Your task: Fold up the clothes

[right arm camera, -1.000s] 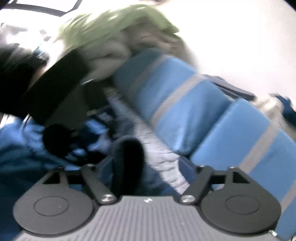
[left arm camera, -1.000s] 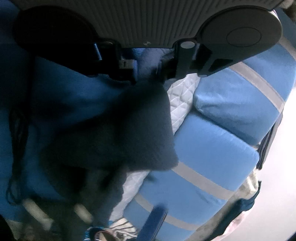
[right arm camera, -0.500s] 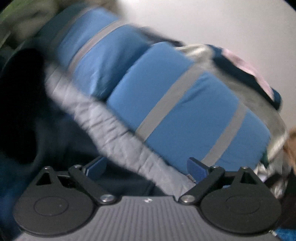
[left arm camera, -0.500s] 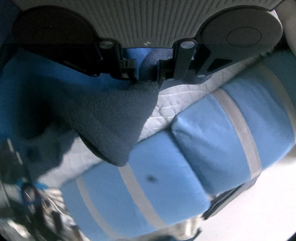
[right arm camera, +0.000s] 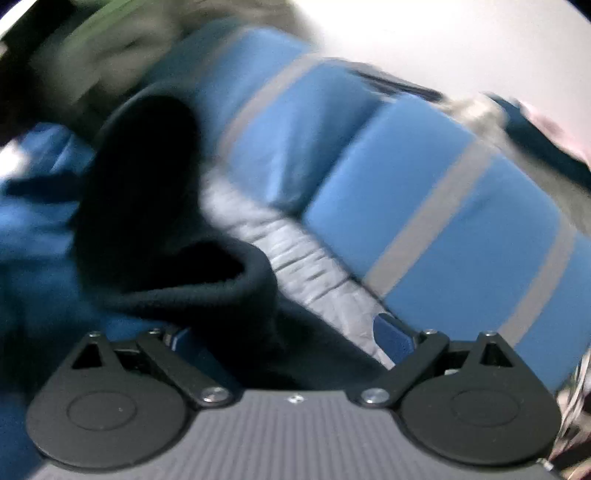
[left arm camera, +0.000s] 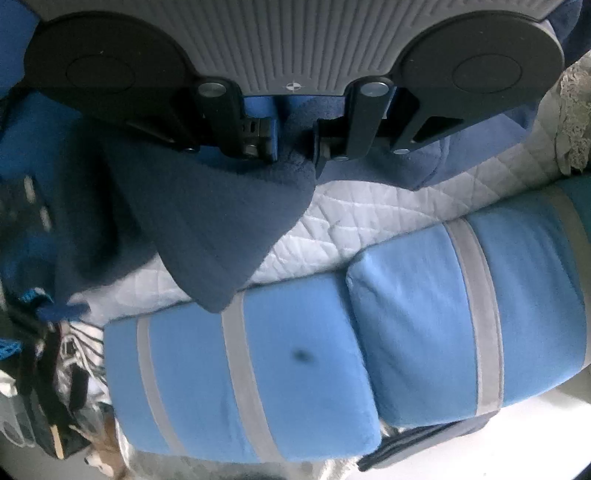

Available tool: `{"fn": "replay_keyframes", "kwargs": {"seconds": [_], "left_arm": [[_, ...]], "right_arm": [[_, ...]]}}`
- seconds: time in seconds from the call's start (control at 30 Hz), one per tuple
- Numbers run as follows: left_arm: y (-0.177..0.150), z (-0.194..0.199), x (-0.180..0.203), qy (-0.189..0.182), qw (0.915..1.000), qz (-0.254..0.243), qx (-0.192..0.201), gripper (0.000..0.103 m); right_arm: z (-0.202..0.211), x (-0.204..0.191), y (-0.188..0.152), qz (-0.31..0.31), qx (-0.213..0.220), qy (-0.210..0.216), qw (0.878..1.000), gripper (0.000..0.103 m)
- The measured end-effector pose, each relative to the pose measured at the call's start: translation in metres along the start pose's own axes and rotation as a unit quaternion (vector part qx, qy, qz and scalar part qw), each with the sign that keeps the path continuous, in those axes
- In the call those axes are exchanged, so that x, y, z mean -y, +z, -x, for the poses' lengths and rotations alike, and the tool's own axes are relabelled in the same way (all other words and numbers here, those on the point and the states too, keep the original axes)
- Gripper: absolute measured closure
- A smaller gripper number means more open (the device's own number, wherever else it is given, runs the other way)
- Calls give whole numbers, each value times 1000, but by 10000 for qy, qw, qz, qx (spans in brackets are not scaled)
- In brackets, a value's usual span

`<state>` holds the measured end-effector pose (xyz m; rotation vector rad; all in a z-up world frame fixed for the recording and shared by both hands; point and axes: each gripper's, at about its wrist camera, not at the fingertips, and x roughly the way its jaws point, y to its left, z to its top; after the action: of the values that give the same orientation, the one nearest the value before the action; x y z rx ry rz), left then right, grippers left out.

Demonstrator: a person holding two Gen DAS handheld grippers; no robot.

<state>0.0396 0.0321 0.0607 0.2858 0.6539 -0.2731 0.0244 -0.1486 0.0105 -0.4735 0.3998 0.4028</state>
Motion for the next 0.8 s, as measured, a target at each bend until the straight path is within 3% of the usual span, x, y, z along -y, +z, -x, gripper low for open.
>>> {"fn": "replay_keyframes", "kwargs": {"seconds": [0.1, 0.27, 0.37, 0.53, 0.6, 0.7, 0.8], "left_arm": [[-2, -5, 4, -128, 9998, -80, -163, 87], [-8, -15, 6, -393, 9982, -66, -437, 87], [-12, -22, -4, -668, 9952, 388, -603, 87], [-18, -31, -29, -994, 9816, 1447, -749, 87], [-20, -33, -39, -1089, 9739, 1831, -781, 87], [-19, -33, -43, -1113, 9690, 2061, -787, 87], [-18, -33, -47, -1127, 9647, 2244, -797, 87]], "right_arm": [[-12, 25, 8, -934, -56, -224, 9954, 4], [-37, 35, 4, -1437, -339, -368, 9884, 4], [-50, 40, 2, -1706, -451, -369, 9836, 1], [-47, 58, 3, -2030, -499, -204, 9777, 0], [-40, 67, 2, -2076, -446, -130, 9771, 0], [-26, 74, -4, -1872, -418, 13, 9814, 0], [-16, 66, -13, -1001, -394, 334, 9936, 0]]}}
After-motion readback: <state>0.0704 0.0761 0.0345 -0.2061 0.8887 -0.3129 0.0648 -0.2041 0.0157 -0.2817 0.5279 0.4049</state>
